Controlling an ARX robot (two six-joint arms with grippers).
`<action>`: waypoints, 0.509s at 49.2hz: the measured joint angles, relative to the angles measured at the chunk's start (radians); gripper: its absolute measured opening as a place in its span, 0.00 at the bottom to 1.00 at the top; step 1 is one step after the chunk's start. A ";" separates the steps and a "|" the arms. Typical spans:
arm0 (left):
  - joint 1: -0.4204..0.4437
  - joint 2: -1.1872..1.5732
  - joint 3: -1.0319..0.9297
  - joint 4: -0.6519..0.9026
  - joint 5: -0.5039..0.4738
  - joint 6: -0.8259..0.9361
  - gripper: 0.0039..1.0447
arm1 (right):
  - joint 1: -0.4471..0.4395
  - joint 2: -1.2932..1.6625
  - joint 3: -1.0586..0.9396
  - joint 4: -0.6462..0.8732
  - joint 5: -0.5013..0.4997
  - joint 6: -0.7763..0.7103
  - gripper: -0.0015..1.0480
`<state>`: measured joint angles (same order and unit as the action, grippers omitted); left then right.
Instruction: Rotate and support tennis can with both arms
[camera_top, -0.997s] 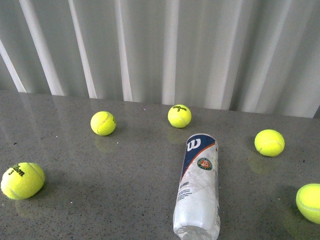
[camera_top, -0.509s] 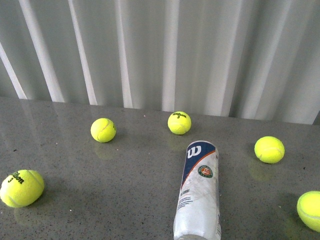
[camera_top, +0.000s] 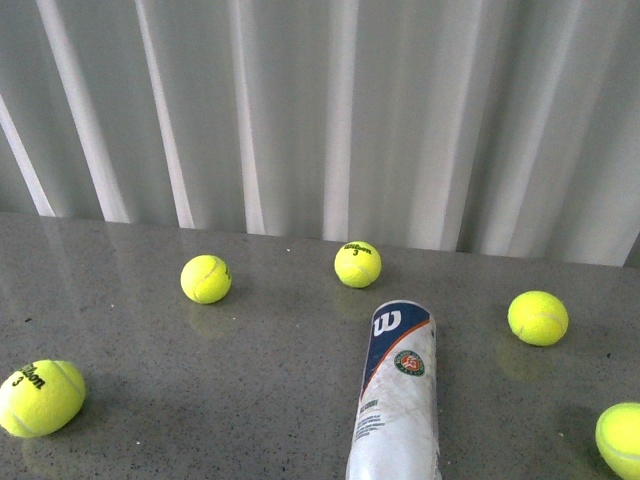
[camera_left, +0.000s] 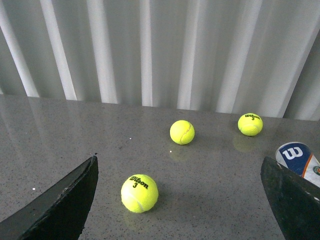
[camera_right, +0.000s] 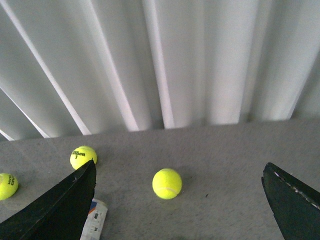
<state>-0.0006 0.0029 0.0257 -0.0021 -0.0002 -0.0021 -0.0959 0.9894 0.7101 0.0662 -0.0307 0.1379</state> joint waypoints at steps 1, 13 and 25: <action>0.000 0.000 0.000 0.000 0.000 0.000 0.94 | 0.007 0.082 0.058 -0.015 -0.002 0.031 0.93; 0.000 0.000 0.000 0.000 0.000 0.000 0.94 | 0.149 0.673 0.478 -0.256 -0.095 0.247 0.93; 0.000 0.000 0.000 0.000 0.000 0.000 0.94 | 0.308 0.893 0.573 -0.375 -0.151 0.279 0.93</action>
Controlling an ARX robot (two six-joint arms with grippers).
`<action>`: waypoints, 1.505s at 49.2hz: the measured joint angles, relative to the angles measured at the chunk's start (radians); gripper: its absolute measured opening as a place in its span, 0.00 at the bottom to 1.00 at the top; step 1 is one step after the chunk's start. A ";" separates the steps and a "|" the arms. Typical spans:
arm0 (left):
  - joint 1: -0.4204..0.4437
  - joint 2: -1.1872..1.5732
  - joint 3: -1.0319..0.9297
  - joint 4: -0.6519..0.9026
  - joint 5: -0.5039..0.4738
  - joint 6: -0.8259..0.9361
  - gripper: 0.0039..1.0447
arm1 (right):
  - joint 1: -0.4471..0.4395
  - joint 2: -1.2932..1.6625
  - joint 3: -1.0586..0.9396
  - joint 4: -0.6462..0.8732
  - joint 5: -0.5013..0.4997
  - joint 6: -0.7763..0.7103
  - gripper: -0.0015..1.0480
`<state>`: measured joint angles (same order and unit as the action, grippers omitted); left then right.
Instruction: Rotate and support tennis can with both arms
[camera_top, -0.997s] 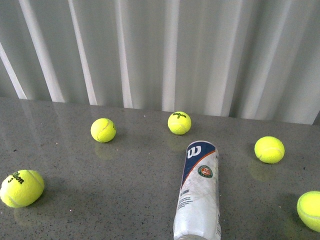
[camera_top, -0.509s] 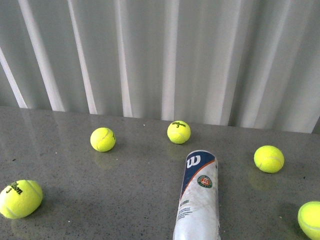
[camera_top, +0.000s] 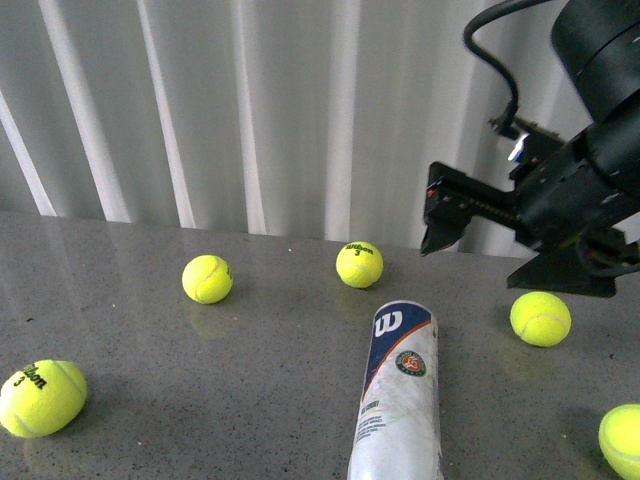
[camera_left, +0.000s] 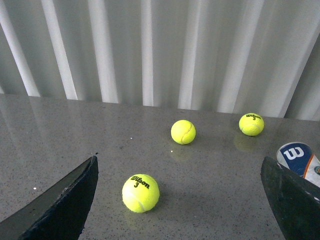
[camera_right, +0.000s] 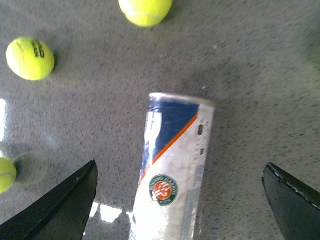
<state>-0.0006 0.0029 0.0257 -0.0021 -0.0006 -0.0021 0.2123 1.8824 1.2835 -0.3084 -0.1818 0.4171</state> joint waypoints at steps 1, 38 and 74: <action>0.000 0.000 0.000 0.000 0.000 0.000 0.94 | 0.009 0.007 -0.002 0.000 -0.002 0.001 0.93; 0.000 -0.001 0.000 0.000 0.000 0.000 0.94 | 0.097 0.224 -0.032 0.117 -0.002 -0.074 0.93; 0.000 -0.001 0.000 0.000 0.000 0.000 0.94 | 0.124 0.293 -0.082 0.253 0.017 -0.140 0.46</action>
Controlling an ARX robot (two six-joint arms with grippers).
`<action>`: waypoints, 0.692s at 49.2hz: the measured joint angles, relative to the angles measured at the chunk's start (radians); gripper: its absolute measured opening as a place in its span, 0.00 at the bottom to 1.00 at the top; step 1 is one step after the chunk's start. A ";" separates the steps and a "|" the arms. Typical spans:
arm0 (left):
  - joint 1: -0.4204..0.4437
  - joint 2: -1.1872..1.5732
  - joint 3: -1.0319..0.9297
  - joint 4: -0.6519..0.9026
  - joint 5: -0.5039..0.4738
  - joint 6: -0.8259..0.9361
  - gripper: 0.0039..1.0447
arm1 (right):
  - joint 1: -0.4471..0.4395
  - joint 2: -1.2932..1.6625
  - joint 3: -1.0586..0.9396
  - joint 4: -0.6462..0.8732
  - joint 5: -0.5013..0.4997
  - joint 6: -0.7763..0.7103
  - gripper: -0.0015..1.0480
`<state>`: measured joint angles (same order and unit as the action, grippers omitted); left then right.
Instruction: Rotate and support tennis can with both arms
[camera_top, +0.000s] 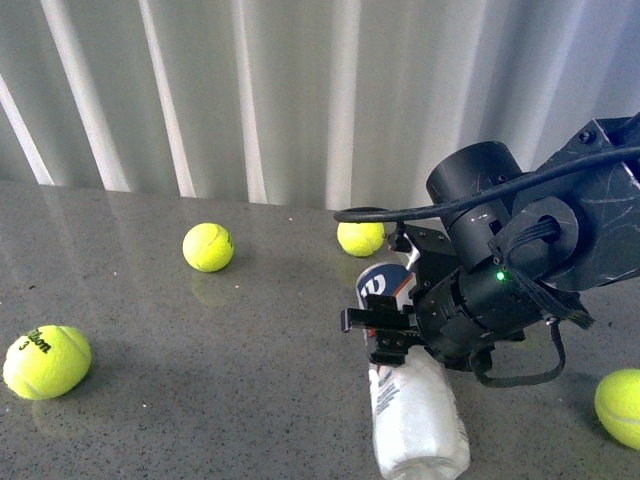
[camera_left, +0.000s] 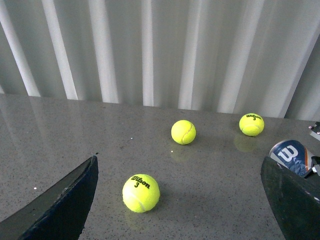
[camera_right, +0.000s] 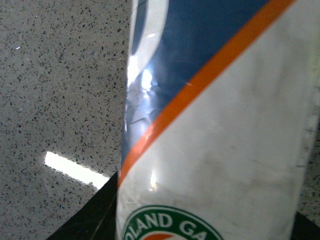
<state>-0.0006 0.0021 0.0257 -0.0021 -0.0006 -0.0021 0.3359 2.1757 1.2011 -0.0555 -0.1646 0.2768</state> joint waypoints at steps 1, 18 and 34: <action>0.000 0.000 0.000 0.000 0.000 0.000 0.94 | 0.000 -0.005 -0.004 -0.002 0.006 -0.007 0.44; 0.000 0.000 0.000 0.000 0.000 0.000 0.94 | -0.023 -0.237 -0.201 0.202 0.312 -0.619 0.18; 0.000 0.000 0.000 0.000 0.000 0.000 0.94 | -0.019 -0.290 -0.447 0.570 0.243 -1.489 0.11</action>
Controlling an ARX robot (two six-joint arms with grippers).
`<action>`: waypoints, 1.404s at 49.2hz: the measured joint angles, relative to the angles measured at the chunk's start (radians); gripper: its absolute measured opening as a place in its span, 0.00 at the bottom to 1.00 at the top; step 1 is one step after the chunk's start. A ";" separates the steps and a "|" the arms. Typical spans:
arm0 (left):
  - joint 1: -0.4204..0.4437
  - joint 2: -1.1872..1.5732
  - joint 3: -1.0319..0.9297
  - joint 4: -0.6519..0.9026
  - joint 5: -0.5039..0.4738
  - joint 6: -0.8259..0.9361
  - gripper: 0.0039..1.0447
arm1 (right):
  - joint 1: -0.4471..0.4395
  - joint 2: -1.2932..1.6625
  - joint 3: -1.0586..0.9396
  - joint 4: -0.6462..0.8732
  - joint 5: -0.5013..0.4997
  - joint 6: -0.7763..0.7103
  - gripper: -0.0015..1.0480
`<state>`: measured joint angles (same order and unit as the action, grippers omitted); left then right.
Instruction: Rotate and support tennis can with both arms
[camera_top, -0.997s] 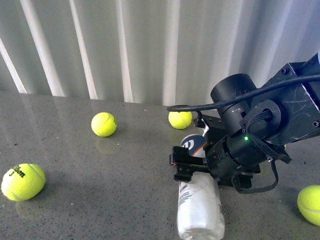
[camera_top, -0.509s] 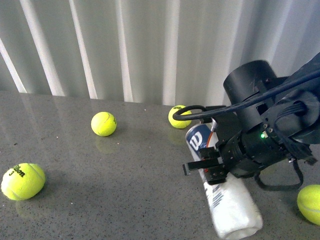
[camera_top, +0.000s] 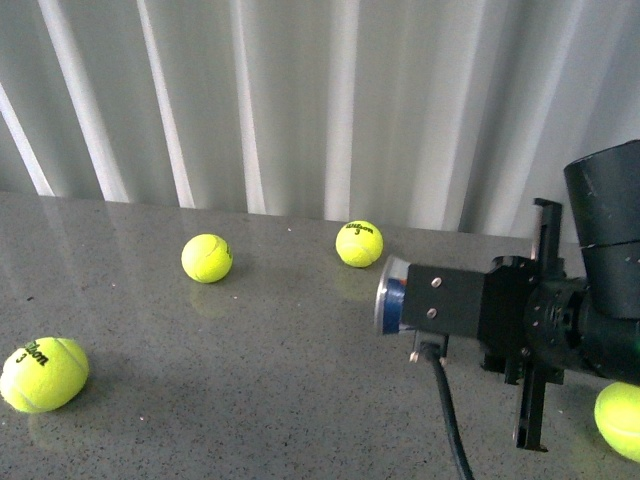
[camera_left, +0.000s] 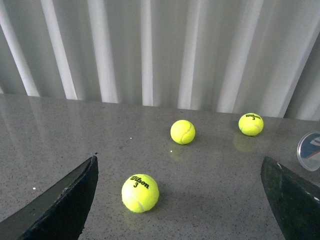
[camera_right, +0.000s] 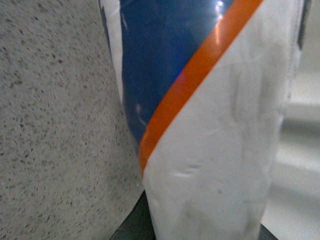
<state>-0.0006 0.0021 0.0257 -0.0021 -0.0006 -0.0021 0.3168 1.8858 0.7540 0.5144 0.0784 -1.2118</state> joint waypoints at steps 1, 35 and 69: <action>0.000 0.000 0.000 0.000 0.000 0.000 0.94 | 0.009 0.005 -0.003 0.016 -0.003 -0.017 0.11; 0.000 0.000 0.000 0.000 0.000 0.000 0.94 | 0.171 0.203 0.089 0.089 -0.007 -0.036 0.10; 0.000 0.000 0.000 0.000 0.000 0.000 0.94 | 0.186 0.278 0.002 0.211 -0.036 0.007 0.09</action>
<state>-0.0006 0.0021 0.0257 -0.0021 -0.0006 -0.0021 0.5030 2.1639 0.7563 0.7258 0.0425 -1.2049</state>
